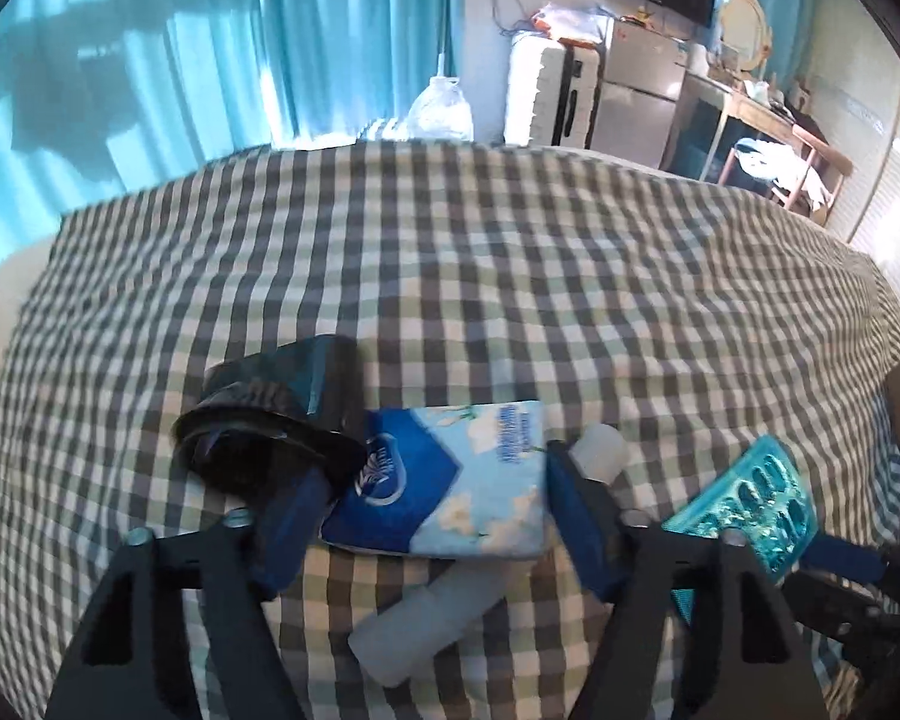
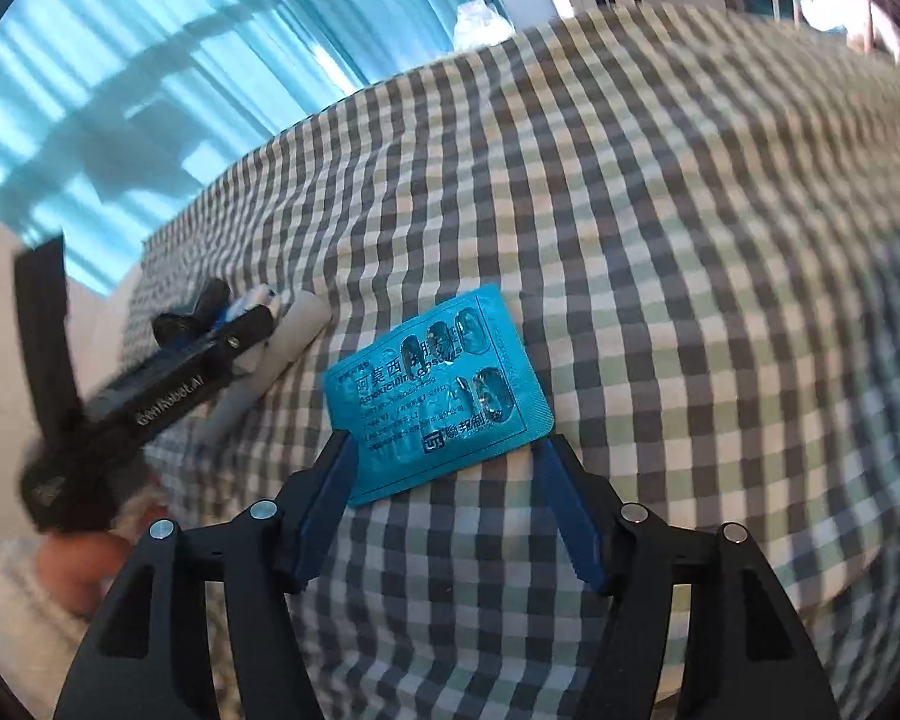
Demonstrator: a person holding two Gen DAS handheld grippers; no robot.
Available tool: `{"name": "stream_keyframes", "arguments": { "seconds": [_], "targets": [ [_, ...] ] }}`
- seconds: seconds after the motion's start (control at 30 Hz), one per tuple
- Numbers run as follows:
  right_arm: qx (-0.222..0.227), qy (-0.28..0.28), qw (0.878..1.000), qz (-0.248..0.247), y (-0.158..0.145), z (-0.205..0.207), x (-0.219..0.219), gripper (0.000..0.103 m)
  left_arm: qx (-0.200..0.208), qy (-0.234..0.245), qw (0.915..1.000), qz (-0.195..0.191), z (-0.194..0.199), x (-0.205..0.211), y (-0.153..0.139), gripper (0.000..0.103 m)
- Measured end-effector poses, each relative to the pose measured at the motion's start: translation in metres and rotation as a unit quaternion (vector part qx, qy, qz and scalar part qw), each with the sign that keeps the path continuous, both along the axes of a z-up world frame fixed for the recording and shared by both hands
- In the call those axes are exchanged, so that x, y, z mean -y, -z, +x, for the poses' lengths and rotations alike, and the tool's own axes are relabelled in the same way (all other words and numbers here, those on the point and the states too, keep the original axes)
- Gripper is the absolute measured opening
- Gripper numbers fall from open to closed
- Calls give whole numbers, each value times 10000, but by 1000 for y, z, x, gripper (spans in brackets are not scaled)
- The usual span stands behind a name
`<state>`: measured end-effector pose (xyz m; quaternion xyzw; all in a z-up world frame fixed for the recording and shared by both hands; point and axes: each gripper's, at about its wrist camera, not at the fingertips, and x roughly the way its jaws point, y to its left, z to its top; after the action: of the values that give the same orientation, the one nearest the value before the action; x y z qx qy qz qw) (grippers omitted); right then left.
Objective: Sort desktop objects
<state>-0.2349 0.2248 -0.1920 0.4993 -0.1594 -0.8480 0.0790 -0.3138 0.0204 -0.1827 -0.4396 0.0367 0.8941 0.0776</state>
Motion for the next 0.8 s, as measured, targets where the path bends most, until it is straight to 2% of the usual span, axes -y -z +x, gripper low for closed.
{"name": "stream_keyframes", "arguments": {
  "seconds": [0.03,0.07,0.13,0.17,0.3,0.47,0.5,0.57,0.63,0.7,0.77,0.8],
  "targets": [
    [-68,-64,9997,206,-2,0,5,65,-43,-10,10000,37,1,-1,-5,51],
    [-145,-206,9986,459,-5,1,12,72,-37,-10,9999,131,1,-1,-10,47],
    [-272,-367,9963,725,-9,1,19,80,32,-43,9998,204,2,0,-15,42],
    [-408,-405,9955,756,-13,2,21,80,70,-44,9997,223,4,1,-15,42],
    [-173,-245,9987,416,-12,1,15,81,54,90,9998,161,5,1,-15,42],
    [273,164,9985,-436,2,10,10,81,-178,-64,9997,119,33,6,-18,42],
    [329,201,9982,-453,5,9,13,81,-206,-53,9997,79,36,7,-18,42],
    [344,267,9982,-413,12,3,21,82,-196,17,9998,-12,39,10,-15,46],
    [305,434,9972,-525,15,-3,19,83,-185,59,9997,-124,42,10,-12,58],
    [360,603,9948,-735,20,-13,16,90,-142,55,9997,-201,42,13,-4,67],
    [416,651,9926,-938,24,-23,17,103,-56,54,9998,-157,41,16,3,73],
    [457,665,9923,-944,25,-26,18,103,35,66,9998,-160,39,18,8,78]
  ]
}}
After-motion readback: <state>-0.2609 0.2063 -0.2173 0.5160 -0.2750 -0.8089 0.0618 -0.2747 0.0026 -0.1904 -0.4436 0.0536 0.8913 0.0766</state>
